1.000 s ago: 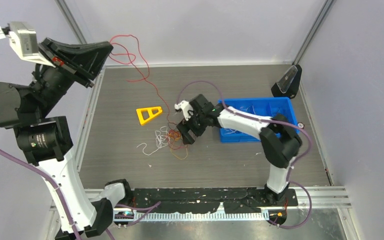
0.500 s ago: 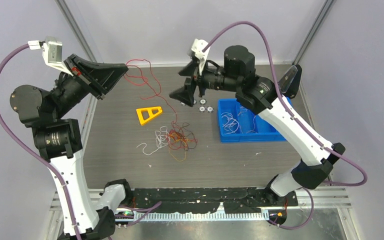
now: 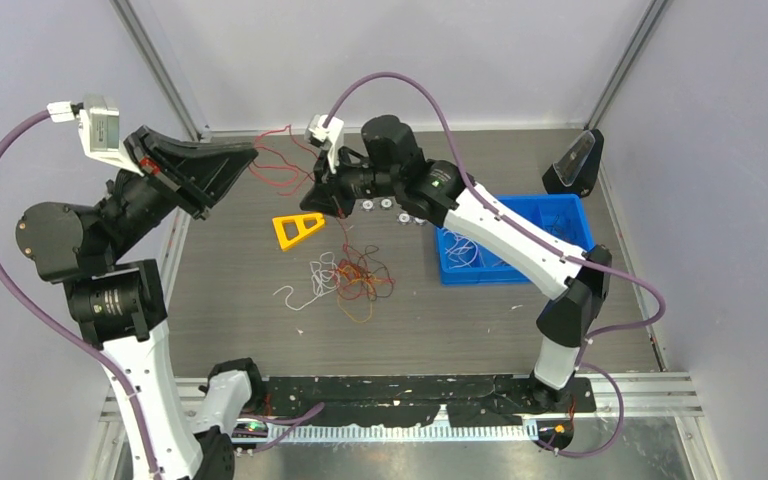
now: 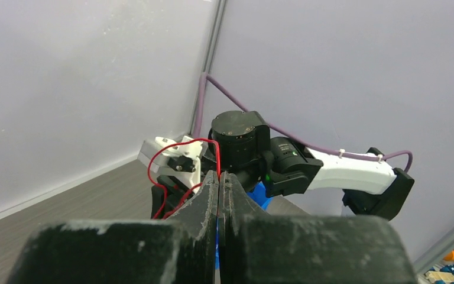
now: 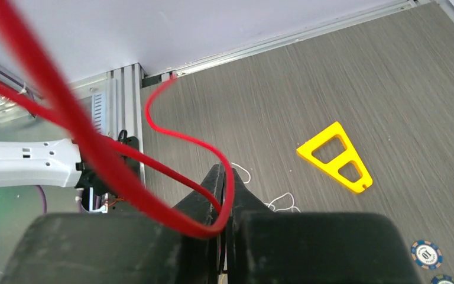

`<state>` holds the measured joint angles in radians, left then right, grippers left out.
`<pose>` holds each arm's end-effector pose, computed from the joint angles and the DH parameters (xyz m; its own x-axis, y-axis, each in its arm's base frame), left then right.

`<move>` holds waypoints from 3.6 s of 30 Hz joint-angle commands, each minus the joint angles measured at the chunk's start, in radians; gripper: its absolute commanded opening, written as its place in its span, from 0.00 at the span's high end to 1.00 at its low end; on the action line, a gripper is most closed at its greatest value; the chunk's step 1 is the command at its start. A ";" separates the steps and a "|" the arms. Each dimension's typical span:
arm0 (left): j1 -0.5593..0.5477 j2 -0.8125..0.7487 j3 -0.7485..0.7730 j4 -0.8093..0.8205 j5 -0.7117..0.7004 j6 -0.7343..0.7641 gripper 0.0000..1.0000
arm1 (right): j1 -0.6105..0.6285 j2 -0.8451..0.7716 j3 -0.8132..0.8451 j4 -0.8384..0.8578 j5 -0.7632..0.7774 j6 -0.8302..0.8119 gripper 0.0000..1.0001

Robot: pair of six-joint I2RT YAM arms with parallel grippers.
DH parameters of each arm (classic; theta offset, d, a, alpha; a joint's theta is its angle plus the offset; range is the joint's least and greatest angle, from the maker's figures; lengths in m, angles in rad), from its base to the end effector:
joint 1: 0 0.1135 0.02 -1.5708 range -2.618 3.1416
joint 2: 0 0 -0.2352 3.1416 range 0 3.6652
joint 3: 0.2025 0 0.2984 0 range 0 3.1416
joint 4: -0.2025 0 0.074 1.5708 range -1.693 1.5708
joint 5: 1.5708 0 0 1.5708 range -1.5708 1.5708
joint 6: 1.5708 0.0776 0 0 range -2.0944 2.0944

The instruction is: Untangle the cables

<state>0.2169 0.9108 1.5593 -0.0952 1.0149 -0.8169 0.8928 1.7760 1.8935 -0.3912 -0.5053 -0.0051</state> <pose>0.1805 -0.0277 0.5841 -0.0805 -0.4117 -0.9078 0.7795 0.5416 -0.3147 0.2767 0.4035 0.3993 -0.1646 -0.2115 -0.9634 -0.9747 0.1848 0.1259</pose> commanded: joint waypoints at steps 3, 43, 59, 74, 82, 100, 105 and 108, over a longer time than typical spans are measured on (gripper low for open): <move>0.044 -0.080 -0.130 -0.112 -0.086 0.195 0.80 | -0.011 -0.088 0.098 0.074 0.022 0.048 0.94; -0.386 0.306 -0.888 -0.123 -0.467 0.762 0.72 | -0.315 -0.214 0.492 0.156 0.099 0.307 0.95; -0.352 0.238 -0.763 -0.229 -0.386 0.783 0.02 | -0.749 -0.507 0.062 -0.112 0.025 0.124 0.95; -0.628 0.185 -0.392 -0.017 -0.291 0.682 0.00 | -0.936 -0.593 -0.205 -0.138 -0.184 0.142 0.95; -0.980 0.659 0.088 0.139 -0.406 0.655 0.00 | -0.937 -0.581 -0.171 -0.100 -0.249 0.207 0.95; -1.165 0.908 0.004 0.547 -0.244 0.391 0.52 | -0.999 -0.623 -0.122 -0.024 -0.252 0.356 0.95; -1.174 0.869 -0.020 0.569 -0.319 0.397 0.05 | -1.021 -0.653 -0.174 0.008 -0.294 0.417 0.95; -1.171 0.864 -0.002 0.505 -0.486 0.480 0.04 | -1.022 -0.666 -0.218 0.062 -0.321 0.467 0.95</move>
<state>-0.9577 1.8526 1.5204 0.3573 0.7040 -0.4137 -0.1265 1.1404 1.7096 -0.4259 -0.7734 0.3813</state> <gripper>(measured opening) 0.964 0.061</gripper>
